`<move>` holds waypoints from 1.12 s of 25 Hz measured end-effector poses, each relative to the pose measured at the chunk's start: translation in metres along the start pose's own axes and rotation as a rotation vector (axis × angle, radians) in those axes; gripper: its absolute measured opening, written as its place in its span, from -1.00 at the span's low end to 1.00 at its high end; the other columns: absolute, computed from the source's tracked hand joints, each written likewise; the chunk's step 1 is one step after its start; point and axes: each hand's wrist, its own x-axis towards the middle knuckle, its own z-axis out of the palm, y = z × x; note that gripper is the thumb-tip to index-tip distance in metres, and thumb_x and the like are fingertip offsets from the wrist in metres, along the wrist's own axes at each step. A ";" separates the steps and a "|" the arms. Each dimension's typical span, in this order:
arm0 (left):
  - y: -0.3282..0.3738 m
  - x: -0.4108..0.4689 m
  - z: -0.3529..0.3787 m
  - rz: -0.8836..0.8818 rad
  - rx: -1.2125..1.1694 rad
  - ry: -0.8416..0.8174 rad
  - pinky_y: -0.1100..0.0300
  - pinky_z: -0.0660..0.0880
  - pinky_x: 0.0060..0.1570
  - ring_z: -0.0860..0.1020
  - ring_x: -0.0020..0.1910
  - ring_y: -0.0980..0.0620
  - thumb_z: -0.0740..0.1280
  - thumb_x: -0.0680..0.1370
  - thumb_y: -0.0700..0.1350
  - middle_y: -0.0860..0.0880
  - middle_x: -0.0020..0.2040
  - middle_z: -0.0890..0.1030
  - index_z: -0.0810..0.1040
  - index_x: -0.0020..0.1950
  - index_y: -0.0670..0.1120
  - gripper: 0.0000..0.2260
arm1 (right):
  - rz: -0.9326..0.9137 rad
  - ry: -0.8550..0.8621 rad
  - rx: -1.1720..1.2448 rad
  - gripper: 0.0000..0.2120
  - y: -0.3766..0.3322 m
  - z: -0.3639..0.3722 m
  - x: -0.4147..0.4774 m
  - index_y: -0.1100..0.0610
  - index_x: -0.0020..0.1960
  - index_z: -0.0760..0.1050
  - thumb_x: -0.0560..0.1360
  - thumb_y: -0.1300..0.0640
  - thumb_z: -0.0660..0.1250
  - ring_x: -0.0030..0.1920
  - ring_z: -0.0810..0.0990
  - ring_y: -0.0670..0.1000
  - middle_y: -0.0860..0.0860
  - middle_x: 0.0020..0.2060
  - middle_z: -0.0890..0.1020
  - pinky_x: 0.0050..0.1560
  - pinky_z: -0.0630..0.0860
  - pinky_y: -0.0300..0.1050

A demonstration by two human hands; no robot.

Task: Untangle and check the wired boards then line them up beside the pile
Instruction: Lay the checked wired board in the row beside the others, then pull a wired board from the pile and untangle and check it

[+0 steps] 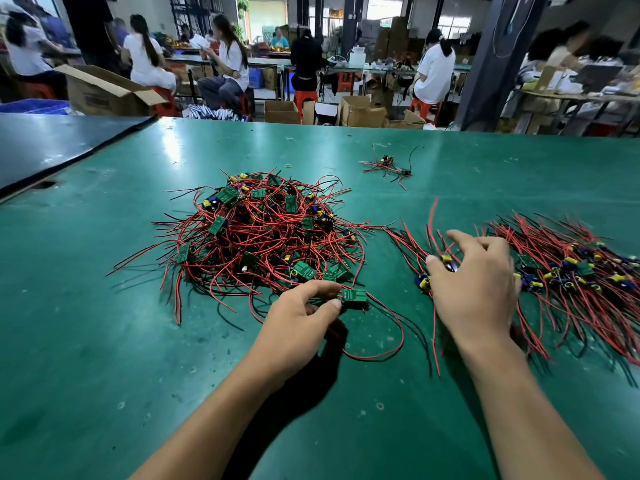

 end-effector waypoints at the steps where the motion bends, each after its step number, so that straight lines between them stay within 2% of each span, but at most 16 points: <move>1: 0.000 0.000 0.000 -0.006 -0.007 0.007 0.10 0.55 0.04 0.66 -0.17 0.03 0.34 0.57 -0.16 0.01 -0.16 0.70 0.63 0.09 0.04 -0.84 | -0.022 -0.014 -0.034 -0.58 0.001 0.000 0.000 0.08 0.31 0.58 0.47 0.08 0.48 0.18 0.50 0.21 0.12 0.13 0.52 0.24 0.37 0.07; 3: -0.001 0.000 0.001 -0.029 -0.053 0.011 0.08 0.55 0.02 0.67 -0.18 0.00 0.34 0.57 -0.21 -0.04 -0.17 0.70 0.63 0.08 0.02 -0.83 | -0.170 -0.142 0.077 -0.64 -0.009 0.005 -0.006 0.08 0.26 0.61 0.47 0.12 0.48 0.13 0.56 0.15 0.09 0.08 0.57 0.26 0.40 -0.01; 5: -0.001 0.001 0.001 -0.006 -0.035 0.016 0.09 0.58 0.00 0.67 -0.19 -0.02 0.33 0.56 -0.25 -0.06 -0.16 0.70 0.62 0.08 -0.01 -0.82 | -0.319 -0.442 0.156 -0.69 -0.022 0.016 -0.019 0.02 0.22 0.63 0.49 0.08 0.47 0.10 0.57 0.05 0.01 0.05 0.58 0.25 0.44 -0.08; 7: -0.001 0.002 0.001 0.023 -0.042 0.017 0.07 0.61 -0.05 0.67 -0.19 -0.02 0.30 0.57 -0.30 -0.06 -0.12 0.70 0.62 0.07 -0.03 -0.79 | -0.423 -0.667 0.023 -0.65 -0.028 0.028 -0.031 -0.05 0.28 0.60 0.50 -0.01 0.45 0.18 0.52 0.05 -0.01 0.10 0.56 0.28 0.43 -0.02; 8: 0.000 0.002 0.001 0.025 -0.075 0.017 0.07 0.63 -0.10 0.67 -0.23 -0.01 0.28 0.57 -0.32 -0.07 -0.12 0.70 0.61 0.06 -0.03 -0.78 | -0.430 -0.704 -0.034 -0.63 -0.026 0.033 -0.034 -0.06 0.30 0.58 0.50 -0.03 0.44 0.22 0.50 0.06 0.00 0.12 0.56 0.29 0.42 0.01; 10: 0.001 0.001 0.001 0.020 -0.120 0.034 0.14 0.62 -0.24 0.65 -0.32 0.01 0.27 0.58 -0.32 -0.09 -0.16 0.69 0.62 0.05 -0.04 -0.78 | -0.403 -0.670 -0.003 -0.66 -0.021 0.037 -0.033 -0.04 0.28 0.60 0.51 -0.01 0.44 0.21 0.53 0.05 0.00 0.11 0.60 0.27 0.44 0.00; 11: 0.001 0.001 0.001 0.019 -0.131 0.058 0.18 0.58 -0.32 0.61 -0.38 0.02 0.28 0.59 -0.29 -0.07 -0.20 0.68 0.62 0.05 -0.04 -0.81 | -0.386 -0.621 0.063 -0.70 -0.018 0.037 -0.031 -0.02 0.24 0.63 0.51 0.01 0.44 0.16 0.57 0.01 -0.01 0.09 0.63 0.26 0.46 -0.07; 12: 0.001 0.001 0.001 0.010 -0.157 0.088 0.19 0.51 -0.39 0.56 -0.43 0.03 0.28 0.60 -0.25 -0.03 -0.26 0.66 0.63 0.04 -0.04 -0.84 | -0.356 -0.566 0.144 -0.75 -0.017 0.037 -0.030 0.01 0.19 0.65 0.52 0.05 0.44 0.07 0.60 -0.07 -0.02 0.06 0.67 0.21 0.46 -0.20; 14: 0.001 0.003 0.001 -0.032 -0.262 0.144 0.21 0.35 -0.45 0.44 -0.50 0.06 0.28 0.62 -0.15 0.03 -0.32 0.59 0.61 -0.02 -0.08 -0.88 | -0.234 -0.490 0.351 -0.84 -0.017 0.035 -0.027 0.02 0.11 0.67 0.54 0.11 0.43 -0.18 0.58 -0.26 -0.06 -0.08 0.71 -0.05 0.41 -0.47; 15: 0.002 0.003 0.000 -0.063 -0.317 0.160 0.22 0.30 -0.45 0.41 -0.52 0.06 0.27 0.62 -0.11 0.03 -0.34 0.56 0.57 -0.06 -0.11 -0.86 | -0.147 -0.489 0.481 -0.87 -0.019 0.034 -0.025 0.01 0.09 0.65 0.56 0.14 0.40 -0.27 0.56 -0.25 -0.07 -0.14 0.70 -0.15 0.41 -0.48; 18: 0.003 0.003 -0.002 -0.111 -0.402 0.129 0.25 0.27 -0.47 0.39 -0.54 0.03 0.25 0.63 -0.07 -0.01 -0.36 0.52 0.47 -0.10 -0.14 -0.82 | 0.168 -0.610 0.962 -0.81 -0.026 0.032 -0.019 0.02 0.13 0.58 0.66 0.22 0.23 -0.43 0.52 -0.10 -0.01 -0.29 0.65 -0.42 0.41 -0.28; 20: 0.004 0.002 -0.001 -0.098 -0.403 0.089 0.29 0.31 -0.52 0.43 -0.54 0.03 0.27 0.62 -0.09 -0.06 -0.31 0.57 0.51 -0.09 -0.14 -0.85 | 0.294 -0.703 1.135 -0.75 -0.031 0.030 -0.018 0.04 0.07 0.59 0.67 0.27 0.17 -0.47 0.50 -0.06 0.03 -0.35 0.64 -0.46 0.37 -0.26; 23: 0.006 0.001 0.001 -0.061 -0.423 0.041 0.28 0.43 -0.53 0.51 -0.49 0.04 0.30 0.61 -0.10 -0.08 -0.24 0.62 0.62 -0.07 -0.10 -0.86 | 0.237 -0.806 1.096 -0.78 -0.040 0.034 -0.029 0.08 -0.05 0.60 0.64 0.28 0.22 -0.45 0.56 -0.05 0.04 -0.32 0.65 -0.46 0.41 -0.25; 25: 0.008 0.001 0.000 -0.043 -0.462 0.001 0.26 0.46 -0.50 0.57 -0.44 -0.01 0.31 0.61 -0.07 -0.11 -0.21 0.65 0.64 -0.08 -0.09 -0.84 | 0.103 -0.769 0.999 -0.82 -0.042 0.039 -0.037 0.07 -0.06 0.58 0.63 0.27 0.28 -0.39 0.59 -0.12 -0.06 -0.34 0.65 -0.42 0.46 -0.27; 28: 0.006 0.001 -0.002 -0.019 -0.441 -0.006 0.12 0.52 -0.34 0.65 -0.31 -0.16 0.37 0.56 -0.11 -0.25 -0.14 0.68 0.62 0.03 -0.13 -0.88 | -0.044 -0.694 0.863 -0.94 -0.038 0.039 -0.041 0.03 -0.05 0.56 0.60 0.13 0.36 -0.50 0.50 -0.17 -0.11 -0.41 0.61 -0.43 0.41 -0.32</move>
